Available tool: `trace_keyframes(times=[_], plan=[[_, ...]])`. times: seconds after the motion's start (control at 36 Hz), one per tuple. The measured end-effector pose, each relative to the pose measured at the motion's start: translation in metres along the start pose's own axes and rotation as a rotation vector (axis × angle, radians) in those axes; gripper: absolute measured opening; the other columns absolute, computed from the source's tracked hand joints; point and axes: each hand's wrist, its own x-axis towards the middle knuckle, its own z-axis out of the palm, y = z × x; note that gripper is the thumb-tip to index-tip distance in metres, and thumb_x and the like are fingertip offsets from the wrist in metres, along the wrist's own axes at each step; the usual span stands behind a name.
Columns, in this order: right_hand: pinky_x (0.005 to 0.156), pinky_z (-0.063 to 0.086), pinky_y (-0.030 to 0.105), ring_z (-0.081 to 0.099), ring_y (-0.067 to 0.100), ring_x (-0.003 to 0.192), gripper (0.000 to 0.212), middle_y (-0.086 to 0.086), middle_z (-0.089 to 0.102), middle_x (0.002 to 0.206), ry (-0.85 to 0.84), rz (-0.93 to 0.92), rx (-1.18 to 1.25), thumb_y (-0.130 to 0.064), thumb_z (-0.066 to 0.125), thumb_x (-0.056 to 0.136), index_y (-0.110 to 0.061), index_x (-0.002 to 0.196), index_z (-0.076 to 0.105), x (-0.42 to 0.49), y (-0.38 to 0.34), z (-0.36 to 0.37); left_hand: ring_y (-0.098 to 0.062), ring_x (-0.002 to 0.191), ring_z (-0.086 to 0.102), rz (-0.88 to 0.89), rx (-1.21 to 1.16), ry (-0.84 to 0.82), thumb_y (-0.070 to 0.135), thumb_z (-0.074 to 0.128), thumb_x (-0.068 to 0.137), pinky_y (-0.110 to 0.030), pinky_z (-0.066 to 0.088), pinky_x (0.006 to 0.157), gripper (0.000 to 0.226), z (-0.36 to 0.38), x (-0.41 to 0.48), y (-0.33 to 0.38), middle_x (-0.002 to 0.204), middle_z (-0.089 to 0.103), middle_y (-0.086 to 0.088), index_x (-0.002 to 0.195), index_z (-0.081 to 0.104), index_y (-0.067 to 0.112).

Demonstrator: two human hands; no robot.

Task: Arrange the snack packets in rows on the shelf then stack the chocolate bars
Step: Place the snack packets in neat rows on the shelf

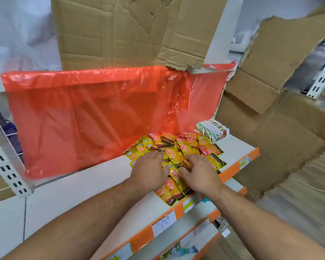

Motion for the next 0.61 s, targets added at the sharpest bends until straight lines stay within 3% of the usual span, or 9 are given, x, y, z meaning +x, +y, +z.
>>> trace_keyframes(times=[0.19,0.28,0.33,0.5,0.61], plan=[[0.093,0.051,0.035,0.061,0.025,0.116,0.052,0.005,0.066,0.126,-0.007,0.039,0.073,-0.047,0.063,0.09,-0.017,0.132,0.06,0.061,0.011,-0.002,-0.026,0.124,0.051,-0.093,-0.067,0.041,0.039,0.048,0.095,-0.035,0.042,0.102,0.046,0.006,0.055,-0.002,0.131,0.061,-0.007,0.132,0.055,0.014],[0.08,0.052,0.035,0.065,0.027,0.099,0.031,0.004,0.071,0.097,-0.018,0.056,0.107,-0.044,0.062,0.091,-0.02,0.109,0.066,0.093,0.019,-0.005,-0.03,0.114,0.055,-0.178,-0.093,0.072,0.034,0.048,0.093,-0.037,0.046,0.093,0.038,0.009,0.083,0.0,0.118,0.065,-0.011,0.121,0.06,0.011],[0.071,0.048,0.033,0.065,0.026,0.087,0.018,-0.001,0.065,0.079,-0.029,0.069,0.161,-0.042,0.063,0.089,-0.023,0.089,0.062,0.115,0.026,-0.004,-0.031,0.113,0.056,-0.241,-0.098,0.083,0.029,0.048,0.093,-0.036,0.045,0.09,0.034,0.008,0.099,0.004,0.116,0.065,-0.013,0.119,0.061,0.012],[0.066,0.041,0.025,0.063,0.017,0.076,0.017,-0.008,0.064,0.07,-0.12,0.055,0.346,-0.032,0.066,0.089,-0.019,0.078,0.07,0.178,0.039,-0.001,-0.035,0.107,0.062,-0.416,-0.136,0.117,0.027,0.048,0.095,-0.038,0.049,0.084,0.032,0.011,0.143,0.009,0.113,0.068,-0.015,0.119,0.065,0.016],[0.069,0.054,0.035,0.069,0.027,0.071,0.027,0.008,0.072,0.07,-0.214,0.11,0.463,-0.034,0.067,0.085,-0.008,0.08,0.074,0.21,0.041,0.006,-0.037,0.104,0.064,-0.543,-0.181,0.102,0.026,0.05,0.091,-0.038,0.052,0.083,0.029,0.013,0.164,0.011,0.107,0.071,-0.016,0.11,0.068,0.014]])
